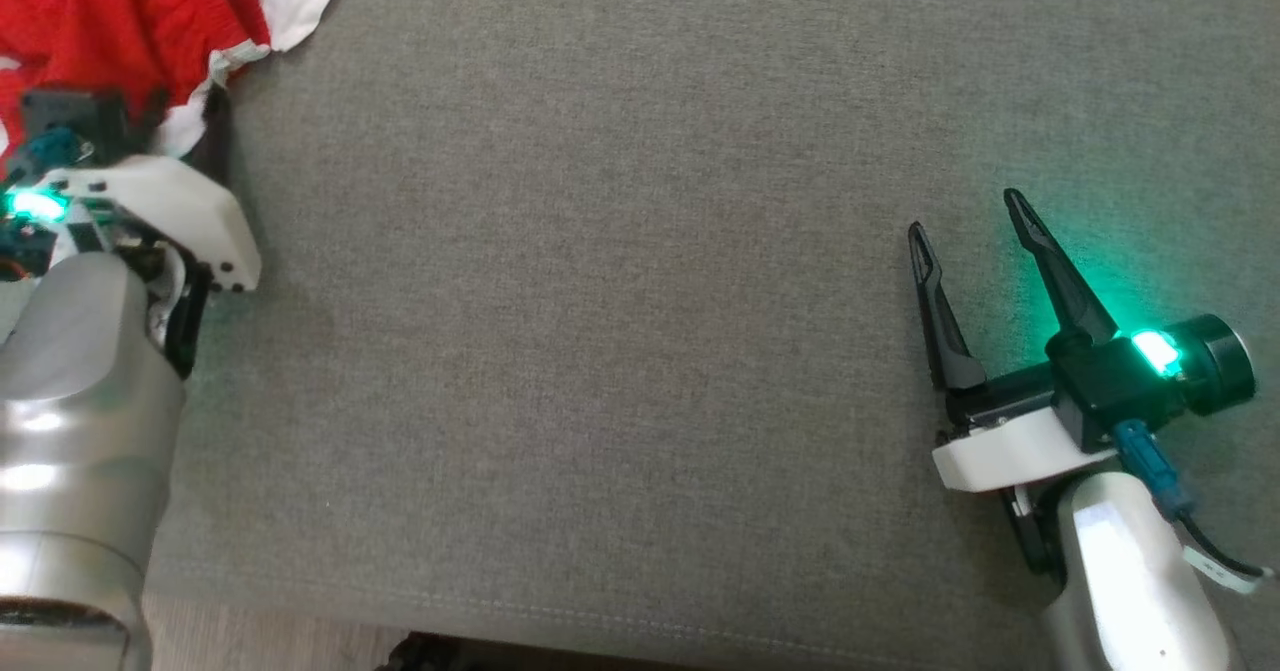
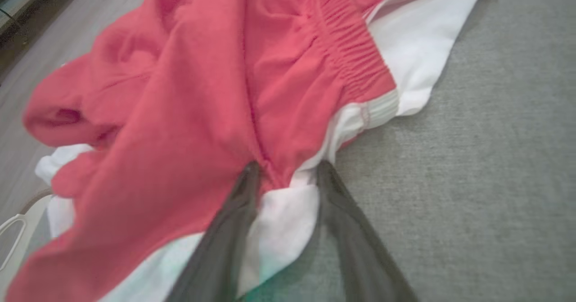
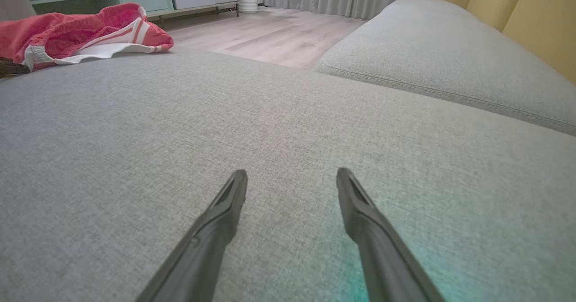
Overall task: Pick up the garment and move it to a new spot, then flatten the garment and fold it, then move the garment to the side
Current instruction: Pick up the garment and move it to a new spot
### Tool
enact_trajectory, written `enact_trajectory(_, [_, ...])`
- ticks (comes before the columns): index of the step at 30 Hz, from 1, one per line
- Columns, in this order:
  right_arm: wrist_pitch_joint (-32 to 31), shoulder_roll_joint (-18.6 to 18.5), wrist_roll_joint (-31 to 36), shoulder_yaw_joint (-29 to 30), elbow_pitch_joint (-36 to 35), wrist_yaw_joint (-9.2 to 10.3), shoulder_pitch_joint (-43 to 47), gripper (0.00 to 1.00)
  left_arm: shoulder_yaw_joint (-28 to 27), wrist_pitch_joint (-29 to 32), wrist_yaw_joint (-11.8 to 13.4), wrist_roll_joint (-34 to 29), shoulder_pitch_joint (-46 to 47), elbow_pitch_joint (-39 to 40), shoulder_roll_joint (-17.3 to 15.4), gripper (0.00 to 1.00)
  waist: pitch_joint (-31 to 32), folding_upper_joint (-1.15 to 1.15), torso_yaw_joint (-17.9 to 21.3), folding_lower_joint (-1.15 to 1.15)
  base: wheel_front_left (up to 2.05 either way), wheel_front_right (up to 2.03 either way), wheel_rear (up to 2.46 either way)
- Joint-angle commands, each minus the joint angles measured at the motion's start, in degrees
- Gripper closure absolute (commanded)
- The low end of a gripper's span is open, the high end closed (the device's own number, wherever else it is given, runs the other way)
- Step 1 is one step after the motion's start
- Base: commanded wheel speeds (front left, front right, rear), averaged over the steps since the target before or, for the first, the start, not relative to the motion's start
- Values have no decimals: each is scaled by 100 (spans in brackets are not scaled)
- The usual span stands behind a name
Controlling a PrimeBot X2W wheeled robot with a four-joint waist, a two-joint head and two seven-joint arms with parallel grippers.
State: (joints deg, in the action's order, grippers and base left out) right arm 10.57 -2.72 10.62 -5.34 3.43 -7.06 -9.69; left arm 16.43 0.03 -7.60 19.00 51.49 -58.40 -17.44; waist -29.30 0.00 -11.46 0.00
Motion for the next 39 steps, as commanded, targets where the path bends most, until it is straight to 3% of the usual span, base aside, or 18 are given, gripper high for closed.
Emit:
enact_trajectory(1, [-9, -16, 23, -151, -185, -43, 47, 0, -66, 67, 13, 29, 109, 23, -246, 52, 8, 0, 5, 0, 0, 0, 0])
enact_trajectory(3, [5, -16, 8, -119, -184, -43, 53, 0, 50, 90, 12, 119, 140, -41, -259, 79, 31, 0, 10, 0, 0, 0, 0])
enact_trajectory(4, [14, -16, 0, -105, -178, -43, 55, 0, 99, 89, 12, 168, 157, -61, -274, 100, 47, 0, 8, 0, 0, 0, 0])
enact_trajectory(13, [139, -16, -231, -103, 24, -43, 60, 0, 492, -258, 12, 423, 338, 0, -636, 100, 445, 0, -50, 0, 0, 0, 0])
enact_trajectory(18, [288, -16, -539, -101, 339, -43, 81, 0, 670, -452, 11, 373, 561, 144, -1027, 100, 1072, 0, 67, 0, 0, 0, 0])
enact_trajectory(25, [410, -16, -925, 93, 739, -43, 289, 0, 1199, -384, 11, 287, 797, 744, -1324, 100, 1994, 0, 384, 0, 0, 0, 0])
enact_trajectory(33, [440, -16, -1249, 373, 964, -43, 798, 0, 2090, 109, 11, 536, 929, 1803, -1425, 100, 2950, 0, 926, 0, 0, 0, 0])
enact_trajectory(39, [441, -16, -1333, 469, 887, -43, 1052, 0, 2583, 386, 11, 952, 887, 2632, -1289, 100, 3089, 0, 1286, 0, 0, 0, 0])
